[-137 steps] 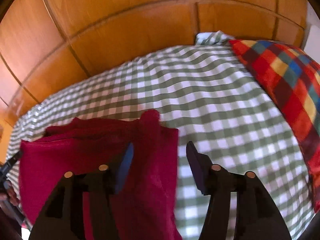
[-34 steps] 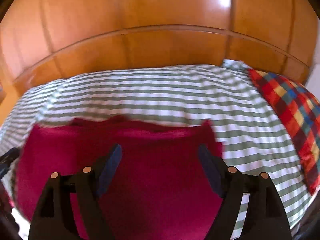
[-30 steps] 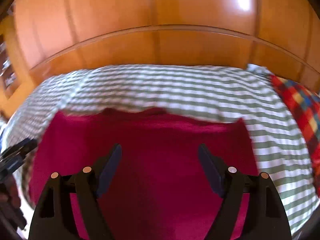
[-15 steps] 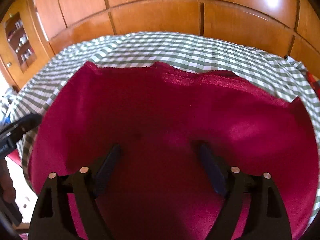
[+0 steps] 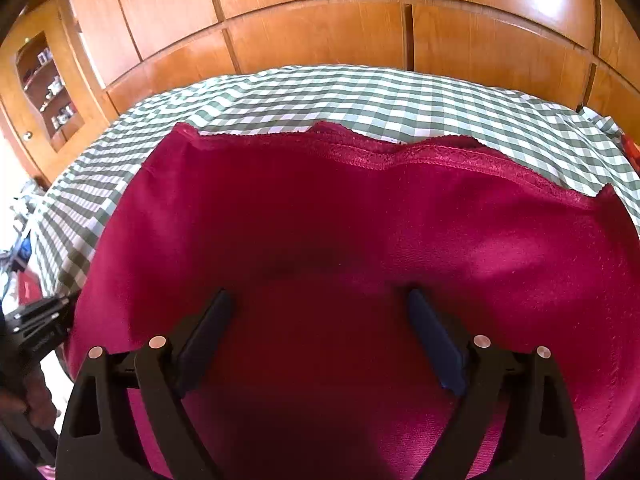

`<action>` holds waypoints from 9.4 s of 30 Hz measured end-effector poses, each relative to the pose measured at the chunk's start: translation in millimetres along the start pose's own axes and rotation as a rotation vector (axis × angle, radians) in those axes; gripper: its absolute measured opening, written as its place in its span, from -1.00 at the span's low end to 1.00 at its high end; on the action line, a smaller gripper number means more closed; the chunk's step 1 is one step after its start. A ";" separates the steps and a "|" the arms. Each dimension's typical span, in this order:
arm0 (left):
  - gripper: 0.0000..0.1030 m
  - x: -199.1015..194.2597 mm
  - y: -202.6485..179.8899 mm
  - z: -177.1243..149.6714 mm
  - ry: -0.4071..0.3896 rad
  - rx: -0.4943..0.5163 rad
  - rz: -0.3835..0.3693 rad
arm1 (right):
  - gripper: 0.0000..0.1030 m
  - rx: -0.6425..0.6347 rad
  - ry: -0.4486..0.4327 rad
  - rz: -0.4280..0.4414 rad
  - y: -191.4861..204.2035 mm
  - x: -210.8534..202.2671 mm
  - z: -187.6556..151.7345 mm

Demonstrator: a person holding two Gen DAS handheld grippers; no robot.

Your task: Fold small clothes

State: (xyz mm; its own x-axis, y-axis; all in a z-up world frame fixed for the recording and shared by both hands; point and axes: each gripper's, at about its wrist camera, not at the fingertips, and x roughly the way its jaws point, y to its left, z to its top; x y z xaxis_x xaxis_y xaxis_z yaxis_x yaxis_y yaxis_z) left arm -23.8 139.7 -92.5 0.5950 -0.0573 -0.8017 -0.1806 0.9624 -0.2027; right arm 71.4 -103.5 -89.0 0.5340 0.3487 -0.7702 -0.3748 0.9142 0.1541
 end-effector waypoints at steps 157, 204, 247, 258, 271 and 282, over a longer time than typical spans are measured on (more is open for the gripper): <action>0.45 -7.2 -9.0 77.5 0.059 -0.165 -0.548 | -0.06 0.001 -0.024 0.459 42.6 -91.9 43.2; -0.58 15.3 -30.8 97.9 0.099 0.122 -0.308 | -0.17 -0.011 0.127 0.355 27.5 -73.8 -47.7; -0.49 -4.6 -33.7 53.6 -0.091 0.182 -0.051 | -0.09 -0.030 0.041 0.111 44.9 20.1 62.2; -0.04 -14.2 -28.7 47.5 -0.124 0.140 -0.008 | 0.51 -0.089 -0.003 0.118 54.1 -4.6 59.4; 0.27 -22.2 -21.3 42.0 -0.130 0.133 0.016 | 0.63 0.145 0.039 0.243 3.5 -28.7 22.8; 0.38 -11.5 -6.9 35.7 -0.088 0.086 -0.046 | 0.58 0.251 0.117 0.430 -2.4 -24.8 -18.0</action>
State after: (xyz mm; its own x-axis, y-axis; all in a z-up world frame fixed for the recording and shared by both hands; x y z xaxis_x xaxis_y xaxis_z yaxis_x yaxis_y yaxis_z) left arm -1.5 143.2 -61.8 0.6682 -0.0819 -0.7395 -0.0860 0.9788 -0.1860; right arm 45.4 -118.1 -81.4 0.2780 0.6920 -0.6662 -0.3409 0.7195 0.6051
